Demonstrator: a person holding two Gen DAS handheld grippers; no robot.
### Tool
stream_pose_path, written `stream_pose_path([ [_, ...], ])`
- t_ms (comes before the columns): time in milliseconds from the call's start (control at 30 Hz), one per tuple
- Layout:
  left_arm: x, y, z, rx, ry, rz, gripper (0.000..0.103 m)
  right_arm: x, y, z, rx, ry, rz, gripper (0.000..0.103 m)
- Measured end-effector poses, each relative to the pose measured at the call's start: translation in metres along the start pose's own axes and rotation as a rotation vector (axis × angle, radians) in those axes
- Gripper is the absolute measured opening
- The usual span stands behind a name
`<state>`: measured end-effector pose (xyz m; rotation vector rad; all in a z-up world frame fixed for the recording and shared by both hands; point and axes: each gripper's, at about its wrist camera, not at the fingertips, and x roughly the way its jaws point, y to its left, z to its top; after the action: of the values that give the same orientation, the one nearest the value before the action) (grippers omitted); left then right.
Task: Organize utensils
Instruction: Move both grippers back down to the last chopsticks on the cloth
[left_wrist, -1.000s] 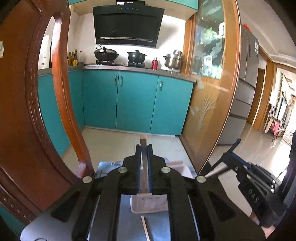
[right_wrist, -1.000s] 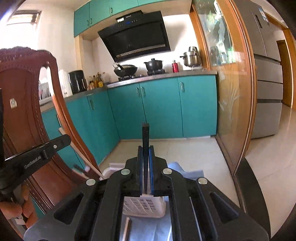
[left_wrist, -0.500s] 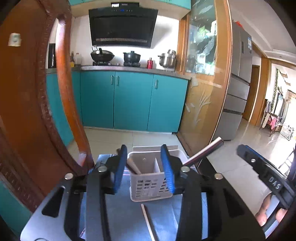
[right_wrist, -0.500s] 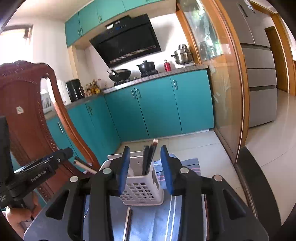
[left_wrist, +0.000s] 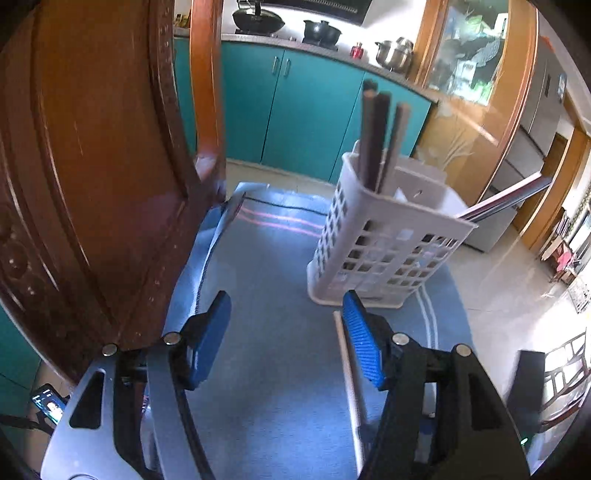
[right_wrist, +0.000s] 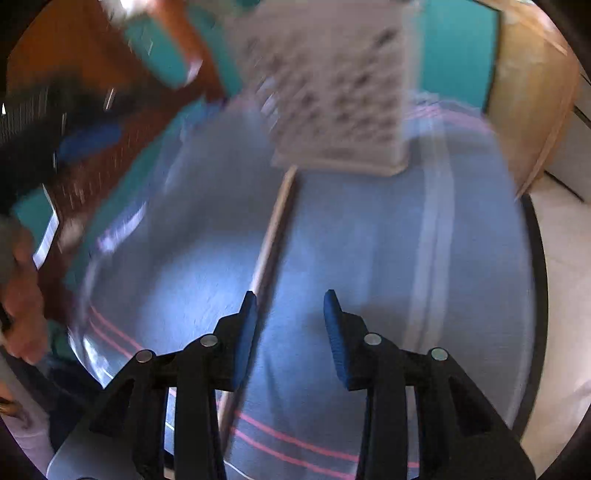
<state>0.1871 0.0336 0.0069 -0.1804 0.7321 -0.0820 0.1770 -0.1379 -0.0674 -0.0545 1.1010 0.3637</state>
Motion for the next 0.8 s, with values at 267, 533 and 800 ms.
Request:
stream_pose_path([
  [267, 0.020, -0.004, -0.015, 0.048, 0.085, 0.034, 0.064, -0.004, 0.019, 0.001, -0.029, -0.028, -0.046, 0.013],
  [533, 0.020, -0.007, -0.017, 0.066, 0.093, 0.029, 0.067, -0.059, -0.030, -0.018, 0.220, -0.156, 0.029, 0.011],
  [800, 0.021, -0.013, -0.020, 0.084, 0.109, 0.026, 0.068, -0.082, -0.052, -0.047, 0.298, -0.195, 0.167, 0.010],
])
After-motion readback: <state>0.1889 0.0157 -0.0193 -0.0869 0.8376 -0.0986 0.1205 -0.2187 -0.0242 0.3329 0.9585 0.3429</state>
